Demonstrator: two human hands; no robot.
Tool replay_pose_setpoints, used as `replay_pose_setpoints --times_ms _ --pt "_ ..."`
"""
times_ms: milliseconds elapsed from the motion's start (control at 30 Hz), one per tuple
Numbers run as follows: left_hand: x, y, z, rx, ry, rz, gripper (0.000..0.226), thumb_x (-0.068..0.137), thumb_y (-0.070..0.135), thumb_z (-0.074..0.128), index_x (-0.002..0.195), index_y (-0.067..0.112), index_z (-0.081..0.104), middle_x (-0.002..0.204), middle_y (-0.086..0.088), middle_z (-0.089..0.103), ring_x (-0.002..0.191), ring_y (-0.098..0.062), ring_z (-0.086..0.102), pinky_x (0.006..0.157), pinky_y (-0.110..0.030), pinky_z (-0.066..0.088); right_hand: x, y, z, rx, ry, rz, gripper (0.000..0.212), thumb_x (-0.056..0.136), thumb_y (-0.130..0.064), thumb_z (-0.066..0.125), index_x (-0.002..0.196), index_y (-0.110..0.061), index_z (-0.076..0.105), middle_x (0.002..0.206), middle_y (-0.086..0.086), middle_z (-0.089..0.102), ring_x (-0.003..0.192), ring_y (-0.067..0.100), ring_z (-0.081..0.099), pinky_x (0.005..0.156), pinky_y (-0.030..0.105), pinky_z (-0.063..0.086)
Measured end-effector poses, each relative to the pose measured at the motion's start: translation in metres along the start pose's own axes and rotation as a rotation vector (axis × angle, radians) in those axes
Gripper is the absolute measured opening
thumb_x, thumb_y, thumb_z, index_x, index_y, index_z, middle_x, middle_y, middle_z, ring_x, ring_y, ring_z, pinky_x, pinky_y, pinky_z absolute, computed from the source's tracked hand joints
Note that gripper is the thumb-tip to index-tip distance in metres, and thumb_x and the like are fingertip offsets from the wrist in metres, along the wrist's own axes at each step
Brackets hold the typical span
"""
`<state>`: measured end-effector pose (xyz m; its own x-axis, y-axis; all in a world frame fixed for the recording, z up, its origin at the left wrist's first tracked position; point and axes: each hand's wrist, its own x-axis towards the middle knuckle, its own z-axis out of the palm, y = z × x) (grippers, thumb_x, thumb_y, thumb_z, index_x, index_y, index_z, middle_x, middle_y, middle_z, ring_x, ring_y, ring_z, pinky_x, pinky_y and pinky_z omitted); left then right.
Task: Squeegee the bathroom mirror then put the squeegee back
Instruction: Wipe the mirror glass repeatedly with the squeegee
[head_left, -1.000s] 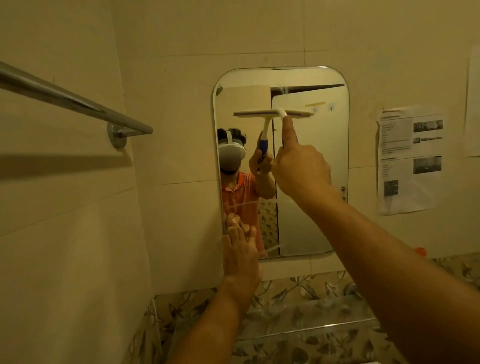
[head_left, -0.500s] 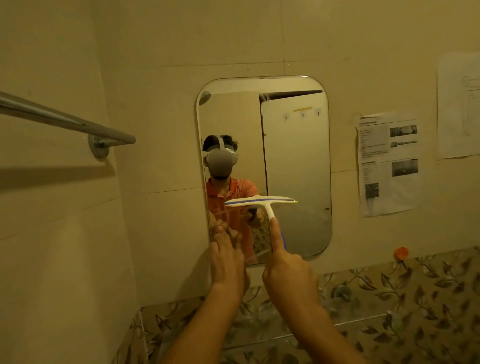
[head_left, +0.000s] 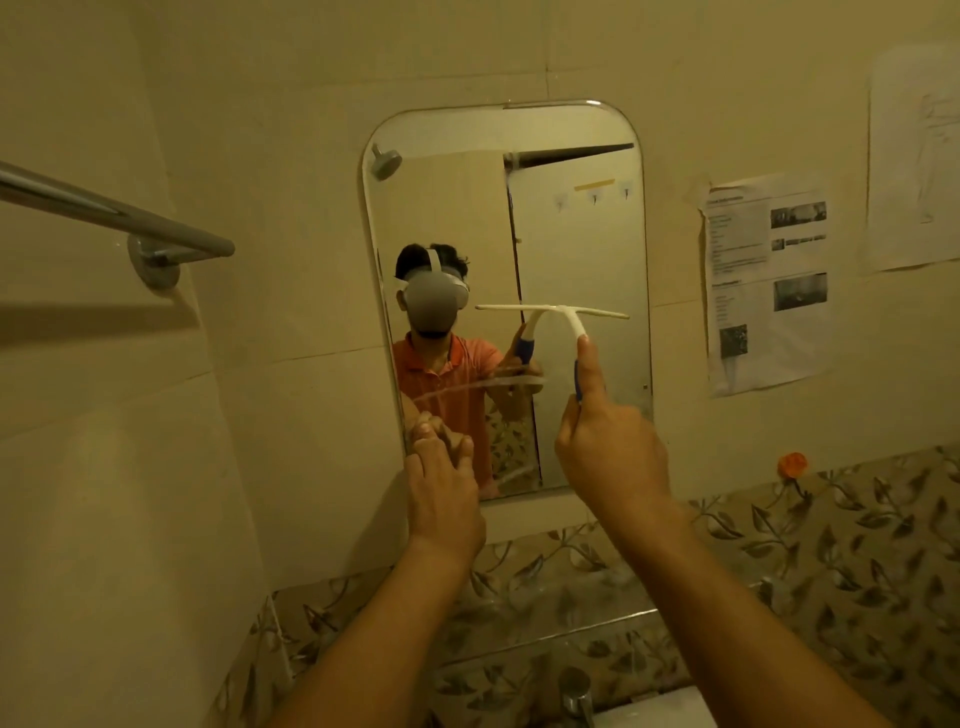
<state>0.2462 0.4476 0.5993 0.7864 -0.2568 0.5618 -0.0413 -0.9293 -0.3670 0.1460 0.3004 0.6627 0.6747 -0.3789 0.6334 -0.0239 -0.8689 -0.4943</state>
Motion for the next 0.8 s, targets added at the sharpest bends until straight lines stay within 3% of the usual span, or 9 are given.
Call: replay_pose_setpoints --times_ms 267,400,500,633,800 --pt "0.002 0.002 0.004 0.052 -0.015 -0.017 0.093 0.088 0.057 0.054 0.161 0.026 0.006 0.155 -0.034 0.01 0.131 -0.042 0.024 0.103 -0.045 0.028 -0.052 0.021 0.055 0.081 -0.008 0.04 0.081 0.105 -0.032 0.035 0.15 -0.041 -0.032 0.066 -0.001 0.053 0.054 0.014 0.052 0.049 0.032 0.049" --pt "0.001 0.002 0.002 0.024 -0.026 -0.014 0.097 0.084 0.053 0.058 0.161 0.025 0.005 0.155 -0.034 0.007 0.132 -0.042 0.022 0.106 -0.044 0.028 -0.071 0.023 0.069 0.114 -0.038 0.079 0.077 0.106 -0.031 0.03 0.149 -0.039 -0.034 0.071 0.0 0.052 0.053 0.008 0.044 0.045 0.023 0.032" --pt "0.001 0.003 -0.001 0.036 -0.049 -0.017 0.097 0.085 0.054 0.056 0.161 0.025 0.004 0.155 -0.034 0.007 0.132 -0.042 0.02 0.106 -0.044 0.027 -0.084 0.025 0.074 0.077 -0.072 0.09 0.076 0.107 -0.031 0.027 0.147 -0.037 -0.037 0.07 -0.001 0.051 0.055 0.009 0.043 0.045 0.024 0.029" --pt "0.0 0.004 -0.004 0.028 -0.066 -0.028 0.096 0.086 0.056 0.056 0.161 0.026 0.004 0.156 -0.033 0.006 0.132 -0.041 0.02 0.107 -0.044 0.028 -0.087 0.033 0.068 0.095 -0.118 0.078 0.075 0.107 -0.033 0.029 0.15 -0.039 -0.033 0.07 -0.001 0.053 0.053 0.009 0.044 0.044 0.025 0.031" --pt "0.0 0.004 -0.006 0.039 -0.046 -0.031 0.098 0.083 0.059 0.056 0.161 0.026 0.007 0.156 -0.033 0.008 0.129 -0.04 0.024 0.103 -0.044 0.028 -0.045 0.041 0.022 0.321 0.044 0.122 0.071 0.106 -0.036 0.036 0.154 -0.051 -0.014 0.069 0.005 0.059 0.056 0.021 0.059 0.053 0.044 0.057"
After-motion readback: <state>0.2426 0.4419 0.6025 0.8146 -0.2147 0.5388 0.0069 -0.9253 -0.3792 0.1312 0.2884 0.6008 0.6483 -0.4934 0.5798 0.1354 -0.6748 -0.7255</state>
